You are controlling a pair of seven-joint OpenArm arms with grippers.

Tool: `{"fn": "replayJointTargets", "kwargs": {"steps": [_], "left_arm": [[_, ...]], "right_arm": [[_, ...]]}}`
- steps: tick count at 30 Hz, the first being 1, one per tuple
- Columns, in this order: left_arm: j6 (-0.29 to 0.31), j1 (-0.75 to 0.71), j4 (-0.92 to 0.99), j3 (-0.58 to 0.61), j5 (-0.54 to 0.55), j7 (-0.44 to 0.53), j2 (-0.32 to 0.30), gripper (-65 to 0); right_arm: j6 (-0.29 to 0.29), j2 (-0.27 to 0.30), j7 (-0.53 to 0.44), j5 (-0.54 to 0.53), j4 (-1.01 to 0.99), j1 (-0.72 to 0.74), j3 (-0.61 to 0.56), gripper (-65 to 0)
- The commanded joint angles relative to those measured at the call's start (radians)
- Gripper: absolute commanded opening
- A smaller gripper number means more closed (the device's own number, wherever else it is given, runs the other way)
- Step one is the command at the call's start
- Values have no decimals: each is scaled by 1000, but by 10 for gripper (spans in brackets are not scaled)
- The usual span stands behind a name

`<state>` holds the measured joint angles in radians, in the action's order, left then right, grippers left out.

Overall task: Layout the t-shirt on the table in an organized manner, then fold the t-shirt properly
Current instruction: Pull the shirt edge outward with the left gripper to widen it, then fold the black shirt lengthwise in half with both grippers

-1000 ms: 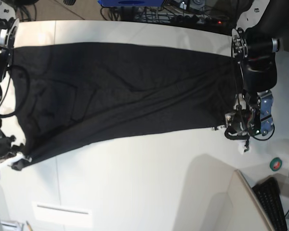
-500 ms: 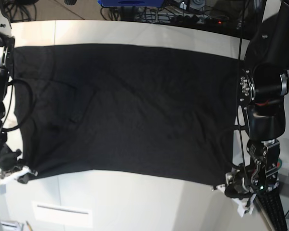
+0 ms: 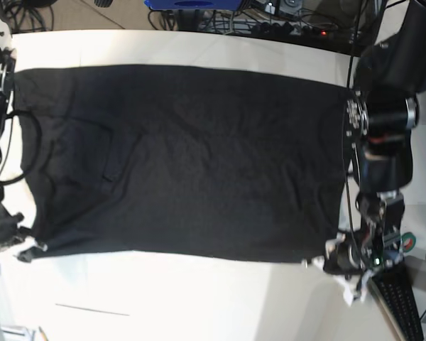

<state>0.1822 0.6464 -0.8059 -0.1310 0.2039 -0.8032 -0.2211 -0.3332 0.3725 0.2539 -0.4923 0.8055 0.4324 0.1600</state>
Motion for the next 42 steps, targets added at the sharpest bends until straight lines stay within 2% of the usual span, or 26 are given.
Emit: {"fn": "replayJointTargets", "kwargs": {"steps": [1, 4, 6, 8, 12, 16, 22, 25, 28, 32, 36, 42], "left_arm": [[0, 19, -45, -3, 9, 21, -14, -650], [1, -55, -102, -3, 10, 20, -36, -650], [3, -86, -125, -3, 10, 17, -39, -650], [3, -102, -151, -9, 12, -37, -48, -650], [4, -149, -274, -101, 67, -160, -53, -650], [4, -222, -442, -129, 111, -259, -71, -650], [4, -331, -587, -134, 139, -324, -91, -650], [4, -388, -626, -134, 139, -324, -91, -650], [4, -446, -669, -149, 139, -324, -91, -650], [4, -512, -723, -238, 144, -353, -87, -650], [4, -569, -768, -259, 214, -387, -91, -650], [4, -653, -847, -259, 222, -388, -91, -650]], "right_arm": [[-4, 26, -26, -10, -18, 30, 5, -650], [-5, 46, -34, -10, -94, 36, 3, -650], [-7, 49, -80, -10, -119, 38, 0, -650], [-7, 67, -117, -10, -131, 38, -43, -650], [-5, 92, -120, -10, -128, 36, -152, -650], [-1, 99, -120, -10, -127, 16, -156, -650], [7, 151, -117, -13, 55, -116, -155, -650], [72, 162, -66, -13, 167, -206, -152, -650], [88, 153, -15, -13, 274, -304, -58, -650], [88, 125, 52, -13, 430, -425, 51, -650], [88, 113, 137, -13, 572, -538, 106, -650], [88, 30, 193, -13, 768, -705, 198, -650]]}}
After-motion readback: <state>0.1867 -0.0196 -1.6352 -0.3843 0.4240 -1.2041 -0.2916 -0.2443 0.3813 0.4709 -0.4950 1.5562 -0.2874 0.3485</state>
